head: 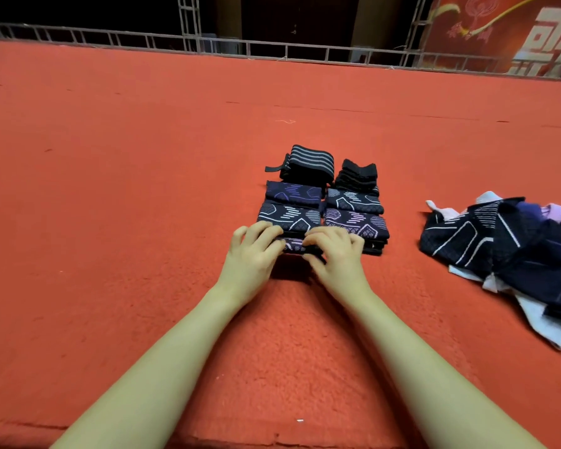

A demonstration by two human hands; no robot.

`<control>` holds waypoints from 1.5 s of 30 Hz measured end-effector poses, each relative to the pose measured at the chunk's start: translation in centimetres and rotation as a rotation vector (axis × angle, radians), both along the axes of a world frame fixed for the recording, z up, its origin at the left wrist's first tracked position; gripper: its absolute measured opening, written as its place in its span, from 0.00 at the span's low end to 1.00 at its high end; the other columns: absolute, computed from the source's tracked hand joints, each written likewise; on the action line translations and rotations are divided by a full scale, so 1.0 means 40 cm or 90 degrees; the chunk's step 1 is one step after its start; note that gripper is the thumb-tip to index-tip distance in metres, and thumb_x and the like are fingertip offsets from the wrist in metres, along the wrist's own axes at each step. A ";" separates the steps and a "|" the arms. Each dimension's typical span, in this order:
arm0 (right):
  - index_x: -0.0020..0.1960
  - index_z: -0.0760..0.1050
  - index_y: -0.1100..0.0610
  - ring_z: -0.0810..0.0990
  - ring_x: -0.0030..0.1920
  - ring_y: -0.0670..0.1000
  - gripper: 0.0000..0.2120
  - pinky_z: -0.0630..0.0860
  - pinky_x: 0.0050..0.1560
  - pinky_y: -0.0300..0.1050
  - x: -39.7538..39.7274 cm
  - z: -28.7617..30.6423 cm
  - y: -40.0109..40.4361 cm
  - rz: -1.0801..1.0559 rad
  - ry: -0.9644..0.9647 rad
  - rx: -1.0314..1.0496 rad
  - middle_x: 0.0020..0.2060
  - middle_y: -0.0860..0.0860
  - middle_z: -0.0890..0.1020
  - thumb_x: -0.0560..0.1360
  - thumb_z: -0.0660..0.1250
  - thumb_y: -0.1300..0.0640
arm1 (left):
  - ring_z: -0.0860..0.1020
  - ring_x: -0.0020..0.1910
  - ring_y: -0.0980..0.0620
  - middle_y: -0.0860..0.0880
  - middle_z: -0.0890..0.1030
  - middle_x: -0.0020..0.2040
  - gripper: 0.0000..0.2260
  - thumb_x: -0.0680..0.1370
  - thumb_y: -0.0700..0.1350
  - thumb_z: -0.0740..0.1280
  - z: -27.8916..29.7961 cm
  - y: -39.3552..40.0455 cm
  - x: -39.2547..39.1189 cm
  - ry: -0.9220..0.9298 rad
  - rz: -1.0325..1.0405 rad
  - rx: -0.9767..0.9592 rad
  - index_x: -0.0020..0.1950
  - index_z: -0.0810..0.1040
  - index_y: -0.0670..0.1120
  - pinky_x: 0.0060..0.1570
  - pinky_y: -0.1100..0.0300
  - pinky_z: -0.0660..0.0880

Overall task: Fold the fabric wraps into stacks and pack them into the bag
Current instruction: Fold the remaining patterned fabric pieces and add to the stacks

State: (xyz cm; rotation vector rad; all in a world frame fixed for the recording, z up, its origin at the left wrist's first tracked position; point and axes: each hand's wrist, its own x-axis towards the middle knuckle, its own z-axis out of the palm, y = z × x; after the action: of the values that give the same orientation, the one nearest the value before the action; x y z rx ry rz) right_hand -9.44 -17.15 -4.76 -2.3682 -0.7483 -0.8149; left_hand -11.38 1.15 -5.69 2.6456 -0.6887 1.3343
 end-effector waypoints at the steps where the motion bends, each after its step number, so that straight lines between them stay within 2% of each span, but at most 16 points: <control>1: 0.45 0.78 0.50 0.74 0.53 0.46 0.10 0.50 0.46 0.40 -0.001 -0.013 0.004 0.017 0.028 -0.031 0.47 0.42 0.80 0.66 0.70 0.60 | 0.72 0.56 0.47 0.47 0.81 0.52 0.02 0.72 0.41 0.66 -0.014 0.008 0.004 0.034 0.002 0.043 0.42 0.79 0.44 0.50 0.53 0.63; 2: 0.47 0.78 0.50 0.75 0.53 0.48 0.11 0.49 0.45 0.40 -0.003 -0.031 0.005 0.029 0.059 -0.054 0.47 0.42 0.81 0.67 0.70 0.61 | 0.73 0.55 0.47 0.46 0.81 0.52 0.04 0.72 0.41 0.65 -0.032 0.016 0.005 0.072 0.007 0.073 0.40 0.79 0.44 0.50 0.53 0.64; 4: 0.56 0.78 0.50 0.75 0.58 0.50 0.15 0.49 0.47 0.40 -0.010 -0.065 0.001 0.016 0.113 -0.085 0.54 0.44 0.80 0.70 0.70 0.58 | 0.78 0.51 0.46 0.46 0.82 0.50 0.07 0.71 0.43 0.60 -0.061 0.021 -0.011 0.172 0.028 0.060 0.39 0.77 0.45 0.49 0.55 0.64; 7: 0.69 0.70 0.45 0.66 0.69 0.47 0.19 0.48 0.52 0.41 -0.020 -0.089 -0.004 -0.049 0.197 -0.156 0.69 0.42 0.70 0.78 0.64 0.48 | 0.81 0.48 0.49 0.48 0.83 0.49 0.09 0.70 0.45 0.57 -0.066 0.012 -0.031 0.267 0.066 -0.009 0.39 0.77 0.46 0.48 0.56 0.72; 12: 0.69 0.68 0.41 0.58 0.73 0.44 0.18 0.48 0.62 0.45 -0.016 -0.079 0.008 -0.078 0.274 -0.189 0.72 0.40 0.65 0.80 0.59 0.47 | 0.82 0.49 0.49 0.49 0.84 0.48 0.12 0.71 0.46 0.57 -0.044 0.017 -0.019 0.319 0.098 0.002 0.38 0.80 0.46 0.47 0.54 0.78; 15: 0.71 0.66 0.41 0.56 0.74 0.44 0.19 0.47 0.64 0.47 -0.022 -0.085 0.014 -0.086 0.295 -0.179 0.73 0.40 0.63 0.80 0.59 0.49 | 0.82 0.53 0.48 0.48 0.83 0.51 0.15 0.71 0.51 0.57 -0.056 0.019 -0.033 0.361 0.111 0.008 0.45 0.80 0.46 0.49 0.53 0.77; 18: 0.71 0.65 0.41 0.57 0.74 0.44 0.20 0.47 0.65 0.47 -0.032 -0.094 0.016 -0.087 0.281 -0.156 0.73 0.41 0.62 0.80 0.58 0.50 | 0.80 0.56 0.46 0.47 0.83 0.55 0.19 0.72 0.53 0.56 -0.062 0.003 -0.053 0.376 0.148 0.003 0.50 0.81 0.45 0.53 0.49 0.77; 22: 0.72 0.65 0.43 0.59 0.72 0.45 0.22 0.48 0.58 0.40 -0.050 -0.095 -0.005 -0.075 0.259 -0.108 0.74 0.42 0.62 0.79 0.61 0.51 | 0.80 0.56 0.44 0.45 0.82 0.56 0.21 0.72 0.53 0.56 -0.050 -0.032 -0.078 0.375 0.157 -0.003 0.54 0.82 0.43 0.55 0.48 0.76; 27: 0.68 0.71 0.47 0.64 0.68 0.49 0.19 0.49 0.54 0.37 -0.087 -0.095 -0.095 -0.102 0.251 -0.012 0.69 0.45 0.69 0.77 0.64 0.55 | 0.81 0.55 0.45 0.45 0.82 0.55 0.18 0.70 0.49 0.61 -0.037 -0.120 -0.098 0.365 0.110 -0.017 0.55 0.82 0.43 0.54 0.48 0.76; 29: 0.64 0.75 0.50 0.67 0.66 0.52 0.16 0.51 0.54 0.38 -0.099 -0.088 -0.152 -0.112 0.241 0.029 0.65 0.47 0.73 0.77 0.63 0.54 | 0.81 0.55 0.47 0.46 0.82 0.55 0.18 0.71 0.49 0.59 -0.023 -0.173 -0.099 0.363 0.087 -0.002 0.54 0.82 0.44 0.53 0.51 0.77; 32: 0.59 0.78 0.52 0.70 0.61 0.53 0.19 0.52 0.51 0.39 -0.112 -0.059 -0.239 -0.151 0.205 0.076 0.60 0.48 0.76 0.72 0.58 0.50 | 0.81 0.54 0.48 0.47 0.82 0.56 0.21 0.70 0.50 0.56 0.010 -0.265 -0.091 0.377 0.044 -0.005 0.53 0.82 0.45 0.53 0.54 0.76; 34: 0.57 0.79 0.53 0.71 0.58 0.53 0.22 0.52 0.48 0.39 -0.113 -0.035 -0.299 -0.188 0.161 0.101 0.57 0.48 0.77 0.71 0.54 0.47 | 0.79 0.58 0.47 0.46 0.80 0.59 0.21 0.72 0.50 0.56 0.028 -0.337 -0.083 0.367 0.012 -0.031 0.56 0.81 0.44 0.56 0.51 0.74; 36: 0.55 0.80 0.53 0.72 0.56 0.53 0.22 0.52 0.47 0.39 -0.106 -0.011 -0.363 -0.231 0.106 0.120 0.55 0.48 0.78 0.70 0.53 0.47 | 0.69 0.69 0.47 0.46 0.71 0.70 0.21 0.76 0.50 0.57 0.047 -0.417 -0.073 0.403 -0.022 -0.052 0.66 0.74 0.45 0.65 0.50 0.63; 37: 0.54 0.80 0.54 0.73 0.55 0.53 0.20 0.52 0.46 0.39 -0.099 0.004 -0.395 -0.258 0.078 0.124 0.54 0.49 0.79 0.71 0.54 0.48 | 0.62 0.72 0.48 0.48 0.65 0.74 0.21 0.79 0.49 0.58 0.052 -0.453 -0.061 0.427 -0.031 -0.057 0.70 0.69 0.46 0.67 0.52 0.57; 39: 0.53 0.79 0.55 0.74 0.54 0.56 0.15 0.53 0.46 0.40 -0.079 0.030 -0.455 -0.315 0.037 0.123 0.53 0.50 0.79 0.71 0.59 0.53 | 0.57 0.73 0.50 0.50 0.60 0.76 0.21 0.80 0.49 0.59 0.063 -0.524 -0.033 0.429 -0.037 -0.056 0.73 0.66 0.48 0.67 0.54 0.52; 45: 0.55 0.78 0.60 0.73 0.56 0.61 0.14 0.61 0.54 0.53 0.029 0.062 -0.585 -0.434 0.023 0.009 0.57 0.57 0.78 0.71 0.66 0.56 | 0.61 0.70 0.48 0.51 0.65 0.73 0.19 0.80 0.47 0.60 0.110 -0.685 0.071 0.413 -0.052 -0.074 0.70 0.68 0.48 0.63 0.53 0.56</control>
State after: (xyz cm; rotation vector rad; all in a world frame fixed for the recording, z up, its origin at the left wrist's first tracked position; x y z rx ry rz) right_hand -8.26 -40.57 -2.29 -2.6345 0.1105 -1.0234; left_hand -8.54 -26.27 -1.30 2.6721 -0.5853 0.4178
